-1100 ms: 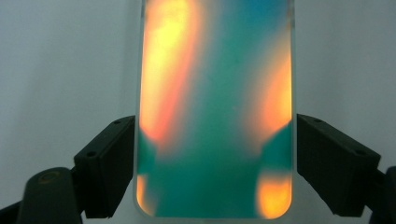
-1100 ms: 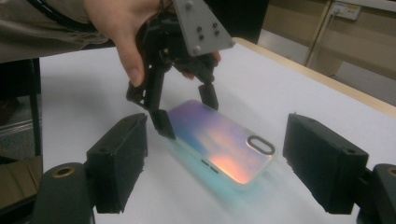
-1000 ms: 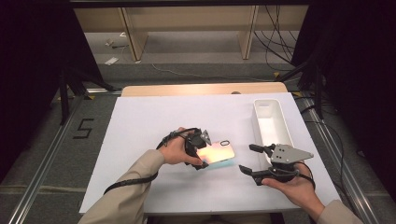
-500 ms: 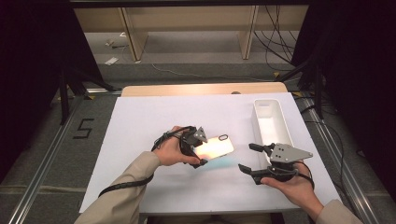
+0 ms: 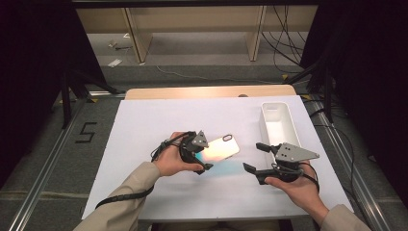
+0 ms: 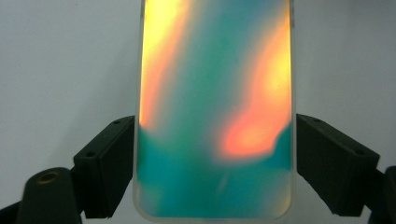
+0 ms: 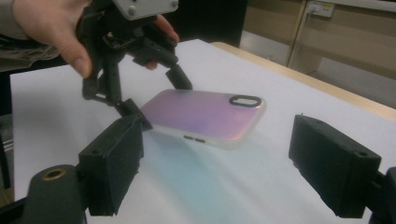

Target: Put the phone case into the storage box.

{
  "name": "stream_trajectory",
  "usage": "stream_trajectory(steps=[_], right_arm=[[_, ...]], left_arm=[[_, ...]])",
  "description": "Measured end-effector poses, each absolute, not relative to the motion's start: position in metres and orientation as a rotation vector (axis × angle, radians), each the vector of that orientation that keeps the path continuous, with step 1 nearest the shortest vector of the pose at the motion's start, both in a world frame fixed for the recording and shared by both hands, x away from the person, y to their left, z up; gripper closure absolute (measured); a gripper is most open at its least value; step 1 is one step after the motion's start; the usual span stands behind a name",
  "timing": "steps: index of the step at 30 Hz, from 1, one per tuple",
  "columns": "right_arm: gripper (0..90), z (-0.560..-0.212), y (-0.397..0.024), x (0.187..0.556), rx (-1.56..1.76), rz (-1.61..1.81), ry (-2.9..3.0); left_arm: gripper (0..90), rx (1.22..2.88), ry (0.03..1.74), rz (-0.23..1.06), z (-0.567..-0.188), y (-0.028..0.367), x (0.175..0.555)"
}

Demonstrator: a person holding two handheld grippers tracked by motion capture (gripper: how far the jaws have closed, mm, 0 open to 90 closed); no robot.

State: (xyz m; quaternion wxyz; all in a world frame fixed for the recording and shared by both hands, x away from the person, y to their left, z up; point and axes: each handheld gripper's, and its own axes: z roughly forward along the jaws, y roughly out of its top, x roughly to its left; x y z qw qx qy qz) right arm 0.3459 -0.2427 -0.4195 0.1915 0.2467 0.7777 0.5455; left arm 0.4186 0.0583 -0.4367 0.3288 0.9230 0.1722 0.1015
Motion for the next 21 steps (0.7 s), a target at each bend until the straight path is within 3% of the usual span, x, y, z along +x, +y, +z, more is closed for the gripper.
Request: stream_trajectory(steps=[21], right_arm=[[18.7,-0.417,-0.221,0.375,0.784,1.523,2.147]], left_arm=[[16.9,2.308,0.537,0.297,-0.437,0.082,0.403]])
